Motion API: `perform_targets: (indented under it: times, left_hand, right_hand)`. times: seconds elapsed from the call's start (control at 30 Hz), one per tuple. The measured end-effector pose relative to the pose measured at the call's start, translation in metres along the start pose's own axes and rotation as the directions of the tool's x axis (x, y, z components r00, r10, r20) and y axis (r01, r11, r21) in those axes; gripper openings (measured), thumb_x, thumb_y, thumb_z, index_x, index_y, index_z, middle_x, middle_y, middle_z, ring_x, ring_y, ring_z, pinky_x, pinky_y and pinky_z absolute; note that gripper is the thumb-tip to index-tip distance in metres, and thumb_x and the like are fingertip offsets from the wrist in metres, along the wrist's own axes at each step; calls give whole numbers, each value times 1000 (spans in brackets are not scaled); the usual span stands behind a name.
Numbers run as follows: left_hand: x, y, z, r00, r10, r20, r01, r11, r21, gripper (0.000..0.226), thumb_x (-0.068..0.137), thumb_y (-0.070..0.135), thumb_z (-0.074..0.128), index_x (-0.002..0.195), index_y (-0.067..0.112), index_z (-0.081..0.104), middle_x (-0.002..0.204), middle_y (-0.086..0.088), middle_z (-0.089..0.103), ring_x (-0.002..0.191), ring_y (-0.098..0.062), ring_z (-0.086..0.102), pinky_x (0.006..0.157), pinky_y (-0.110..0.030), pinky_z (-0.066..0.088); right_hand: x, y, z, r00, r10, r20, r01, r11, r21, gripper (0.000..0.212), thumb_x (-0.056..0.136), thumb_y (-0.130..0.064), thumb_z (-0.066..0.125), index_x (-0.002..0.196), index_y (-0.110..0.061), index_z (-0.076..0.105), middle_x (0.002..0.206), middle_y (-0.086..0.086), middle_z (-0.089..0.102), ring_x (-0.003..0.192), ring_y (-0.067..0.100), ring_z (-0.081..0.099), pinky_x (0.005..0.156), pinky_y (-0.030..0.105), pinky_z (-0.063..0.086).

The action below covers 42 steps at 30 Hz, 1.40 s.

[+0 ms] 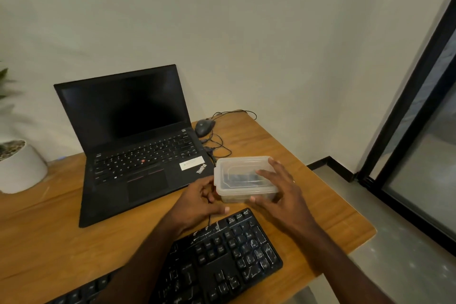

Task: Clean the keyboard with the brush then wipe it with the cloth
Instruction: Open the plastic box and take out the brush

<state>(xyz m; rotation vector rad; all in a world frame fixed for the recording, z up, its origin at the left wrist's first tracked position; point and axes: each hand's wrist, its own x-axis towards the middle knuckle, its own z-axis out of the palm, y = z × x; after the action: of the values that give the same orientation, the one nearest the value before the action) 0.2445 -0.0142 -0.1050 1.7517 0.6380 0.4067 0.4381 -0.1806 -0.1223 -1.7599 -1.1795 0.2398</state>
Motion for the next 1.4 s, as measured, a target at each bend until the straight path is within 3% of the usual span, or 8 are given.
perform_targets:
  times: [0.1,0.3,0.5,0.63,0.83,1.1,1.27,1.4]
  left_hand:
    - [1,1,11,995,76,-67,-75,997,17,65,64,11,93,123,17,66,110,-5,73,102,-19,69,87,-33,58]
    - [0,8,16,975,162,-151,-140,979,148,42,70,13,89,108,15,74,93,5,71,78,6,64,68,-11,48]
    - [3,6,7,990,105,-99,-94,989,111,52,68,12,91,115,15,70,97,3,76,82,-5,70,72,-21,55]
    - [2,7,6,990,98,-102,-83,986,146,53,68,16,90,117,18,69,97,4,76,79,-15,69,73,-29,58]
    - [1,11,7,994,66,-93,-53,989,138,49,71,7,87,114,16,67,82,12,74,66,1,64,63,-17,52]
    - [6,16,4,994,73,-87,-59,987,146,49,70,5,87,114,13,68,100,9,76,90,-9,72,78,-22,57]
    - [8,13,1,991,98,-94,-75,971,228,47,68,11,90,109,20,70,83,14,74,70,-2,66,63,-18,53]
    - [10,6,-7,986,108,-124,-65,950,305,51,64,23,93,109,23,71,80,10,69,59,-3,52,54,-19,45]
  right_hand:
    - [1,-2,0,999,-3,-42,4,999,37,55,79,-64,72,127,-37,67,161,-15,30,150,8,19,116,46,38]
    - [13,-7,-9,998,-13,-67,17,998,55,41,79,-69,64,116,-52,64,147,-14,50,139,10,38,109,49,44]
    - [59,-10,-32,995,-92,25,93,996,-11,42,95,-58,53,126,-32,64,118,-12,68,106,7,65,85,41,61]
    - [107,-11,-42,994,-18,108,35,987,-157,13,105,-40,45,115,-36,52,104,-4,69,85,11,68,66,27,59]
    - [155,-3,-37,975,186,126,-158,966,-204,15,105,-17,50,115,-22,59,107,10,69,83,26,70,72,34,60]
    - [178,23,-17,908,389,155,-296,858,-420,30,100,-12,56,128,-13,67,132,10,65,116,30,62,99,40,54]
    - [169,14,-16,932,330,152,-221,846,-486,44,97,-30,61,139,-16,59,144,9,56,131,31,52,112,43,41]
    - [142,-20,-17,996,56,75,-30,950,-312,15,92,-21,69,107,-22,72,108,-4,64,95,9,60,87,29,50]
